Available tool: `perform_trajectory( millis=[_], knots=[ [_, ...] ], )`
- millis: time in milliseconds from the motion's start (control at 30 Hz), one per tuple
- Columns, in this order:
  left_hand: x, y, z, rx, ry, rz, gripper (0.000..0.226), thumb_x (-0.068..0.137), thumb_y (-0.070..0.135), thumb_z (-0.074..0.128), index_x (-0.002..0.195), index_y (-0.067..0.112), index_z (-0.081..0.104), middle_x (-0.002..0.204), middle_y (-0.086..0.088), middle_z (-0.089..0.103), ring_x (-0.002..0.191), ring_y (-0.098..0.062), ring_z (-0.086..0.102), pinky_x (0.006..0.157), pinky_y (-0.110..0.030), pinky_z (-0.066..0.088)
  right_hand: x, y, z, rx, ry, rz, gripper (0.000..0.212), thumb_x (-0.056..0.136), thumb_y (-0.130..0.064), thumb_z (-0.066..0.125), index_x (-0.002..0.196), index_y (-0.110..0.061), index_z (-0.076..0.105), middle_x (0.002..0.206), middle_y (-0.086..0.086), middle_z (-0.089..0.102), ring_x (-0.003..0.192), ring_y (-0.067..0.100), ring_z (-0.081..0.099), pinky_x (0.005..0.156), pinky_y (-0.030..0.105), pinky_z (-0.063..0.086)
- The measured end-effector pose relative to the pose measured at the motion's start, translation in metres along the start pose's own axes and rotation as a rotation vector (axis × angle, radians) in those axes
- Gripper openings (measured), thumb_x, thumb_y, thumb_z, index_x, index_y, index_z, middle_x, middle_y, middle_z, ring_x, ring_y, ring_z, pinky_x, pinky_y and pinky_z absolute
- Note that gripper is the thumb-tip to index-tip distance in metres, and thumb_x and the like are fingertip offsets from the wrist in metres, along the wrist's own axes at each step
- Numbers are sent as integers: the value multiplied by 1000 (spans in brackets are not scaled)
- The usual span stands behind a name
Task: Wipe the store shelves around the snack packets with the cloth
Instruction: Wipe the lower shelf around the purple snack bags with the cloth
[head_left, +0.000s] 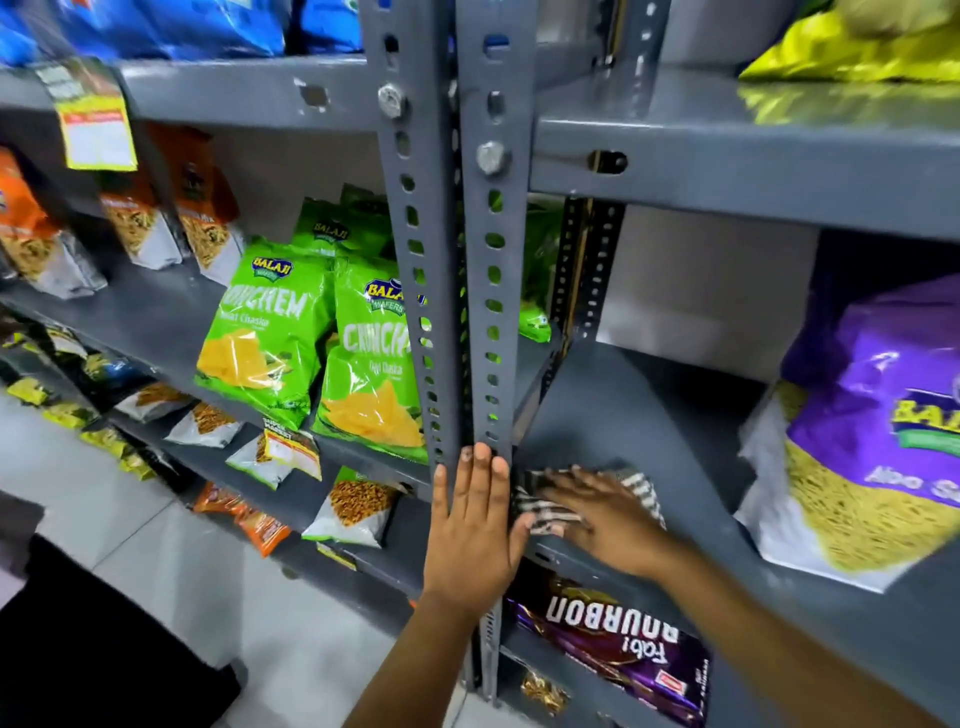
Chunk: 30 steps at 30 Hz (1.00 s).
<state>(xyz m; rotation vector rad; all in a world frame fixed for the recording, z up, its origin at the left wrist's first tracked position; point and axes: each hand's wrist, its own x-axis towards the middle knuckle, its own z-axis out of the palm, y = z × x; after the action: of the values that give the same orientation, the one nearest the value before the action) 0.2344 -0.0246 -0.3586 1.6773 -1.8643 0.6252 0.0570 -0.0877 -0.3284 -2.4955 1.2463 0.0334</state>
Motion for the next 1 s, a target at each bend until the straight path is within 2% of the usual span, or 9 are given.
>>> perform_trajectory(
  millis=[167, 233, 400, 500, 567, 633, 733, 867, 1000],
  knots=[
    [-2, 2, -16, -10, -110, -28, 66, 95, 48, 9, 145, 11, -12, 154, -5, -24, 144, -19, -14, 115, -44, -5, -24, 17, -20, 653, 109, 154, 36, 92, -3, 47, 129, -2, 46, 138, 11, 45, 127, 23, 42, 114, 31, 26],
    [-2, 4, -20, -12, -138, -43, 66, 95, 49, 9, 145, 11, -11, 154, -4, -24, 143, -19, -14, 115, -44, -6, -19, 34, -35, 575, 243, 276, 35, 93, -10, 49, 129, -8, 49, 140, 9, 45, 132, 23, 38, 113, 28, 26],
    [-2, 5, -28, -2, -190, -50, 67, 94, 50, 10, 146, 11, -8, 156, -6, -20, 144, -19, -13, 115, -44, -10, -20, 34, -14, 176, 144, 338, 44, 95, -30, 45, 138, -24, 36, 154, 13, 25, 143, 26, 20, 118, 36, 16],
    [2, 10, -37, 0, -251, -63, 68, 92, 49, 24, 144, 6, 16, 153, -15, 24, 140, -27, 12, 113, -44, -5, -52, 10, -9, 214, 49, 300, 45, 95, -33, 42, 138, -28, 34, 156, 10, 19, 143, 25, 19, 119, 37, 15],
    [4, 13, -42, -8, -280, -76, 68, 89, 48, 29, 139, 3, 25, 146, -17, 38, 135, -27, 21, 111, -44, -2, -72, 2, -20, 334, -62, 287, 39, 95, -29, 43, 134, -22, 41, 143, 6, 45, 128, 16, 44, 107, 26, 32],
    [5, 13, -45, -5, -296, -76, 68, 88, 47, 29, 139, 3, 25, 145, -16, 40, 134, -27, 22, 111, -45, -1, -75, 2, -36, 507, -61, 335, 33, 95, -24, 44, 128, -20, 44, 118, 3, 68, 101, 3, 59, 87, 15, 41],
    [4, 12, -45, -17, -298, -72, 67, 88, 47, 30, 138, 3, 26, 144, -16, 40, 133, -27, 23, 111, -45, -1, -53, 13, -46, 554, 159, 399, 40, 94, -22, 47, 132, -10, 45, 140, 14, 47, 127, 22, 45, 97, 20, 31],
    [4, 11, -43, -34, -297, -88, 64, 95, 47, 11, 139, 3, 23, 144, -17, 40, 134, -27, 23, 111, -45, -2, -45, 6, -11, 283, 119, 409, 44, 95, -31, 44, 138, -30, 35, 157, 10, 14, 143, 31, 17, 117, 40, 15],
    [5, 16, -41, -50, -316, -121, 67, 94, 48, 5, 140, 2, 21, 145, -20, 37, 135, -29, 20, 112, -41, -3, -80, 0, -9, 374, 80, 405, 39, 93, -33, 47, 132, -26, 45, 149, 9, 37, 133, 29, 38, 110, 37, 31]
  ],
)
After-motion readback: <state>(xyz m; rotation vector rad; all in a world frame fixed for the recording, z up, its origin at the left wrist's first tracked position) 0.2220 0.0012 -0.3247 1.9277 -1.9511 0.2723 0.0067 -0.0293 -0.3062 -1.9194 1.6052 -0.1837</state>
